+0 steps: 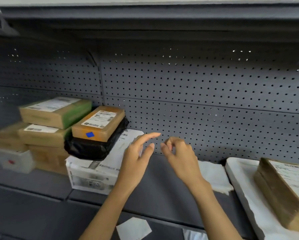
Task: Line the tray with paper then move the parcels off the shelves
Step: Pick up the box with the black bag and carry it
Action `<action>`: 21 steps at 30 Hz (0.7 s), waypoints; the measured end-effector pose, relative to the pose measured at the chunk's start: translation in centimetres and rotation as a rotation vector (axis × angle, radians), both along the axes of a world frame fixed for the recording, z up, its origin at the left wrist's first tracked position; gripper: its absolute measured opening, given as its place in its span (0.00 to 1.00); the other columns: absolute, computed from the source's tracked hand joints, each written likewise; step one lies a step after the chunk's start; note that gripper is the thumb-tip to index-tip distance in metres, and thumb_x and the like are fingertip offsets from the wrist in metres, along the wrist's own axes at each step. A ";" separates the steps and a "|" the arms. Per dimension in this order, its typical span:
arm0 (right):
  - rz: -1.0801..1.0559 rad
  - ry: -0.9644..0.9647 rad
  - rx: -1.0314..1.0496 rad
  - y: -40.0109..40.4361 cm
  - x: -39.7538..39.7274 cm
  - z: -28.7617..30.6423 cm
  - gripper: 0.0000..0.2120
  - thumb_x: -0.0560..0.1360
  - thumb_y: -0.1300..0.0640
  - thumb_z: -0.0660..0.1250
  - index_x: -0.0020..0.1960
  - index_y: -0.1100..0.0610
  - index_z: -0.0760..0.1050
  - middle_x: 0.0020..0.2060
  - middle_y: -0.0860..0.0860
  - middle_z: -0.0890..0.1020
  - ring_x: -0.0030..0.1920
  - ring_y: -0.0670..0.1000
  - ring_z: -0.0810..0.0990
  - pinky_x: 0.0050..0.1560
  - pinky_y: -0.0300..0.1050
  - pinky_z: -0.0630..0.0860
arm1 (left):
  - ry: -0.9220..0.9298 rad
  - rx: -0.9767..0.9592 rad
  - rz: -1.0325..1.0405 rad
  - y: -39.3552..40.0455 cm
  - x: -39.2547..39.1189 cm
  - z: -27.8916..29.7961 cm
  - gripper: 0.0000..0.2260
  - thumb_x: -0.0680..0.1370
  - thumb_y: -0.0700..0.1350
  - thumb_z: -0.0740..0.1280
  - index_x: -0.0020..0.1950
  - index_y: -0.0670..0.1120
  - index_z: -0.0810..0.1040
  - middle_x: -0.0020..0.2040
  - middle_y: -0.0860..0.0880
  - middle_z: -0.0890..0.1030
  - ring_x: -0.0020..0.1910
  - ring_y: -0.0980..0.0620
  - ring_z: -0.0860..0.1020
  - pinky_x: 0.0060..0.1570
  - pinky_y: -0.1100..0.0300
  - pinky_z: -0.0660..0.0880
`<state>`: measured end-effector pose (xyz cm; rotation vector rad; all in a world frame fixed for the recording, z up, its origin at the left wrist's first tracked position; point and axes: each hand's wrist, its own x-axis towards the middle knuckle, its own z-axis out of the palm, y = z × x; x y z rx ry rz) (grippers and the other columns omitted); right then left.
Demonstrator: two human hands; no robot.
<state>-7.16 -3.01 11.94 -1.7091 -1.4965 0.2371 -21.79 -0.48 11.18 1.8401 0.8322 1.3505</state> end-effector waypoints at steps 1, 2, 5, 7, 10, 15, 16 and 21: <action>0.017 0.012 0.013 0.6 -1.2 0.0 0.15 0.81 0.48 0.63 0.39 0.54 0.67 0.35 0.47 0.77 0.37 0.53 0.75 0.36 0.46 0.68 | -0.003 0.025 0.020 0.5 -1.3 0.1 0.16 0.81 0.39 0.62 0.65 0.52 0.79 0.63 0.61 0.81 0.67 0.62 0.75 0.70 0.56 0.70; 0.035 0.018 0.028 1.2 -2.4 0.1 0.14 0.81 0.48 0.63 0.40 0.54 0.68 0.36 0.47 0.79 0.37 0.53 0.75 0.37 0.47 0.70 | -0.004 0.052 0.040 1.0 -2.6 0.2 0.16 0.80 0.40 0.62 0.64 0.52 0.80 0.63 0.60 0.81 0.67 0.61 0.75 0.69 0.54 0.71; 0.098 0.065 0.070 2.9 -5.6 0.2 0.08 0.82 0.48 0.62 0.47 0.51 0.70 0.47 0.46 0.83 0.47 0.51 0.81 0.48 0.52 0.77 | -0.006 0.107 0.089 2.5 -6.1 0.7 0.16 0.80 0.40 0.62 0.64 0.53 0.80 0.62 0.59 0.81 0.66 0.59 0.76 0.67 0.55 0.72; 0.154 0.122 0.099 3.9 -7.5 0.1 0.03 0.82 0.50 0.62 0.53 0.49 0.70 0.52 0.43 0.81 0.54 0.49 0.81 0.54 0.56 0.78 | -0.006 0.140 0.126 3.3 -8.3 1.2 0.16 0.81 0.38 0.63 0.64 0.53 0.80 0.62 0.59 0.81 0.66 0.59 0.76 0.65 0.61 0.72; 0.219 0.184 0.092 4.8 -10.0 0.0 0.08 0.84 0.51 0.61 0.62 0.47 0.68 0.60 0.42 0.78 0.61 0.49 0.78 0.60 0.52 0.77 | -0.010 0.177 0.211 4.5 -11.4 1.7 0.16 0.81 0.36 0.63 0.65 0.52 0.79 0.64 0.56 0.80 0.66 0.61 0.75 0.64 0.67 0.70; 0.300 0.338 -0.013 5.9 -13.3 0.2 0.18 0.85 0.49 0.57 0.74 0.45 0.62 0.67 0.39 0.72 0.60 0.33 0.76 0.66 0.43 0.70 | 0.052 0.121 0.378 7.4 -16.4 1.5 0.20 0.82 0.39 0.63 0.72 0.55 0.72 0.72 0.55 0.73 0.73 0.57 0.68 0.73 0.51 0.65; 0.313 0.389 -0.036 6.2 -13.9 0.2 0.19 0.85 0.49 0.57 0.75 0.44 0.60 0.63 0.34 0.73 0.55 0.27 0.76 0.65 0.40 0.70 | 0.057 0.084 0.388 8.0 -17.2 1.4 0.21 0.82 0.41 0.63 0.74 0.55 0.70 0.73 0.54 0.71 0.73 0.57 0.66 0.74 0.50 0.64; 0.344 0.511 -0.057 8.3 -16.7 -1.0 0.30 0.83 0.39 0.57 0.81 0.42 0.52 0.70 0.36 0.72 0.71 0.42 0.73 0.76 0.48 0.67 | 0.067 -0.088 0.350 8.8 -18.3 1.0 0.24 0.82 0.46 0.64 0.78 0.57 0.64 0.78 0.53 0.64 0.76 0.54 0.62 0.74 0.53 0.61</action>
